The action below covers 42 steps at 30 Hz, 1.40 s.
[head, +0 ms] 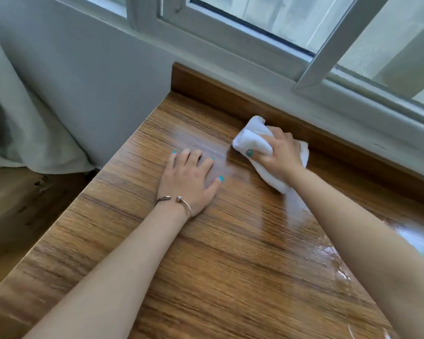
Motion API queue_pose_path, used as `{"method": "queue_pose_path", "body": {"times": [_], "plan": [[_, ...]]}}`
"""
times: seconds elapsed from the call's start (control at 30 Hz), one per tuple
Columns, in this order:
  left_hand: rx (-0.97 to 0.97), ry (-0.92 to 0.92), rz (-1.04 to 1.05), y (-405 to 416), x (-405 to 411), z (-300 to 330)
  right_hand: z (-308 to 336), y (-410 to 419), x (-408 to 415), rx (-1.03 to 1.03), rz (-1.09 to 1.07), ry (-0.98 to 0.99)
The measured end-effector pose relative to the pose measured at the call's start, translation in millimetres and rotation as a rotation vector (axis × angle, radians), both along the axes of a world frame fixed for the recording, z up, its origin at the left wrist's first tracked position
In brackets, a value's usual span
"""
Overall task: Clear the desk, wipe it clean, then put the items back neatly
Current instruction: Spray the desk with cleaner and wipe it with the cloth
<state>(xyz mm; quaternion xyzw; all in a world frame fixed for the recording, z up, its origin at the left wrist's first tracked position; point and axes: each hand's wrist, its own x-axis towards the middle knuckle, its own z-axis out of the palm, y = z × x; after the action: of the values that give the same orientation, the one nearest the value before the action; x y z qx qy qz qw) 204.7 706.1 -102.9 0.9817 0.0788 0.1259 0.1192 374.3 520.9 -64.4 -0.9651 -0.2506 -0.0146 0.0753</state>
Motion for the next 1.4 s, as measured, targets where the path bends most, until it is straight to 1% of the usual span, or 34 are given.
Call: {"method": "queue_pose_path", "body": {"times": [0.1, 0.17, 0.23, 0.3, 0.37, 0.4, 0.5, 0.57, 0.63, 0.7, 0.77, 0.87, 0.97, 1.03, 1.1, 1.17, 1.23, 1.3, 1.4], "plan": [[-0.081, -0.066, -0.117, 1, -5, 3, -1, -3, -21, -0.025, -0.010, -0.042], [-0.101, -0.109, -0.206, 2, -5, 4, 0, -17, -59, 0.002, 0.039, -0.037], [-0.097, -0.104, -0.226, 2, -4, 5, -1, -41, -111, 0.098, 0.144, -0.023], [-0.072, -0.079, -0.256, 1, -5, 5, -6, -71, -167, 0.181, 0.207, -0.050], [-0.049, -0.080, -0.333, -2, -6, 5, -8, -94, -205, 0.193, 0.271, -0.033], [-0.035, -0.089, -0.375, -3, -7, 5, -9, -100, -211, 0.184, 0.289, -0.009], [-0.005, -0.082, -0.419, -2, -5, 5, -9, -99, -181, 0.154, 0.324, 0.056], [-0.004, -0.054, -0.396, 0, -6, 5, -10, -90, -145, 0.141, 0.281, 0.044], [-0.004, -0.027, -0.384, 0, -8, 7, -7, -77, -105, 0.111, 0.180, 0.010], [-0.009, -0.004, -0.384, -1, -8, 9, -4, -64, -62, 0.034, 0.060, -0.006], [-0.002, 0.008, -0.386, -2, -7, 9, 0, -51, -25, -0.014, -0.050, 0.006], [-0.011, 0.008, -0.377, -2, -7, 9, 0, -43, -3, -0.012, -0.122, 0.007], [-0.053, -0.001, -0.368, 0, -8, 10, 0, -43, -22, -0.037, -0.132, -0.027], [-0.064, -0.010, -0.373, 1, -6, 10, 1, -50, -55, -0.039, -0.104, -0.037], [-0.063, -0.016, -0.367, 0, -4, 9, -1, -68, -105, 0.003, -0.016, -0.029], [-0.057, -0.031, -0.366, 0, -3, 9, 0, -89, -168, 0.114, 0.108, -0.008], [-0.049, -0.036, -0.368, -1, -2, 9, -5, -107, -216, 0.160, 0.221, -0.026], [-0.047, -0.047, -0.365, -2, -2, 9, -8, -114, -224, 0.147, 0.268, -0.005], [-0.063, -0.047, -0.367, -1, -3, 10, -7, -108, -181, 0.130, 0.251, 0.048]]}}
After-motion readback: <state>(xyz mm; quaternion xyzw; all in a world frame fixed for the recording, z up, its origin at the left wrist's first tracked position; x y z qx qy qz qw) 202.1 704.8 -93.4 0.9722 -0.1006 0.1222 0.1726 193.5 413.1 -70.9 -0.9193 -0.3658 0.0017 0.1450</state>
